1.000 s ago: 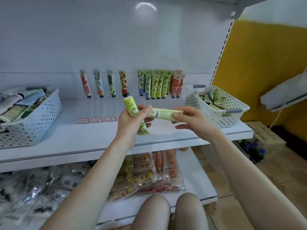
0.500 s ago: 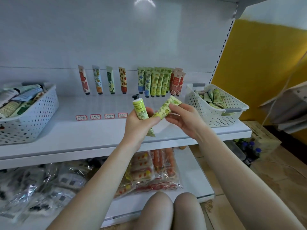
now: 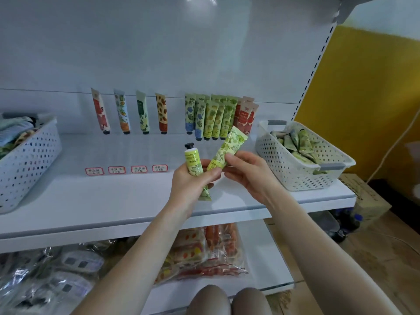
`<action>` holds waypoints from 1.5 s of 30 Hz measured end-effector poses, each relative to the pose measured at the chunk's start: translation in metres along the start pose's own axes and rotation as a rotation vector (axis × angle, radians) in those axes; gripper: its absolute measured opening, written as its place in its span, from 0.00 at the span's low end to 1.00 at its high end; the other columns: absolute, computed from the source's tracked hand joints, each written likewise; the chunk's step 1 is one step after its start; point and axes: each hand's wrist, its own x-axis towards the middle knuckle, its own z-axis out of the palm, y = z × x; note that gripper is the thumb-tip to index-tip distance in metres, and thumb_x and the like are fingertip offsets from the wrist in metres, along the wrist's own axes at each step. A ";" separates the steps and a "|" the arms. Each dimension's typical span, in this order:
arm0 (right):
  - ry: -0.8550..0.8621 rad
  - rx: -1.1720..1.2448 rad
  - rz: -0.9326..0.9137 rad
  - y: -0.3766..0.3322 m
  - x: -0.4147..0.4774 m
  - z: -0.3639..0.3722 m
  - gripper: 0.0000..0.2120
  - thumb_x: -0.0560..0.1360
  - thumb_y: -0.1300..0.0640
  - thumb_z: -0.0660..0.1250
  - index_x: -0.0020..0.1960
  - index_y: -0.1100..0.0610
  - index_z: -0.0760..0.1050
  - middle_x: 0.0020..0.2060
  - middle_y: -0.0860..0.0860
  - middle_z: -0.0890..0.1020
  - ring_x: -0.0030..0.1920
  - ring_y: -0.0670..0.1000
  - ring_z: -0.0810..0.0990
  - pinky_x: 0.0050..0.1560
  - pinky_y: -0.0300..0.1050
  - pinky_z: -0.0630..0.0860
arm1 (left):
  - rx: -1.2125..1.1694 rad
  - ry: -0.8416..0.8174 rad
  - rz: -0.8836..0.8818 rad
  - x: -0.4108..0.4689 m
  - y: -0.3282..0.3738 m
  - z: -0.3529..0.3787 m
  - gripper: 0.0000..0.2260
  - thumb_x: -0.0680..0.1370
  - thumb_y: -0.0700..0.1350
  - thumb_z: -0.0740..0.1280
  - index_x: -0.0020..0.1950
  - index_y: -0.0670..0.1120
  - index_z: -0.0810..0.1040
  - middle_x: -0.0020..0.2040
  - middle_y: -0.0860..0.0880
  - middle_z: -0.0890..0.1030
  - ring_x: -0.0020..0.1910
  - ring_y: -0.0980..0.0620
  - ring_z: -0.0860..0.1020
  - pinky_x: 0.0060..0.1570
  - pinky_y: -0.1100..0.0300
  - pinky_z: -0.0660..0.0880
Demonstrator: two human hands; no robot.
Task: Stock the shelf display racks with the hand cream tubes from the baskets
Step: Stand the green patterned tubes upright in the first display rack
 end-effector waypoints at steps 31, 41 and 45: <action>0.587 -0.886 -0.342 -0.016 0.146 -0.028 0.05 0.75 0.62 0.61 0.41 0.60 0.70 0.33 0.56 0.74 0.36 0.55 0.74 0.34 0.42 0.66 | -0.015 0.002 -0.013 0.067 -0.020 0.001 0.05 0.76 0.40 0.66 0.47 0.46 0.70 0.36 0.47 0.75 0.29 0.55 0.76 0.30 0.64 0.76; 0.609 -1.041 -0.338 -0.018 0.155 -0.028 0.08 0.76 0.60 0.62 0.39 0.60 0.68 0.28 0.52 0.69 0.33 0.53 0.68 0.29 0.42 0.59 | -0.004 -0.007 -0.012 0.069 -0.022 0.000 0.05 0.76 0.40 0.66 0.47 0.46 0.70 0.37 0.46 0.75 0.29 0.53 0.77 0.29 0.64 0.75; 0.597 -1.054 -0.323 -0.010 0.158 -0.028 0.08 0.77 0.59 0.63 0.46 0.64 0.74 0.36 0.55 0.75 0.37 0.54 0.72 0.36 0.42 0.65 | 0.015 -0.003 -0.014 0.069 -0.022 -0.003 0.06 0.76 0.40 0.66 0.46 0.46 0.70 0.38 0.45 0.76 0.28 0.54 0.77 0.28 0.64 0.75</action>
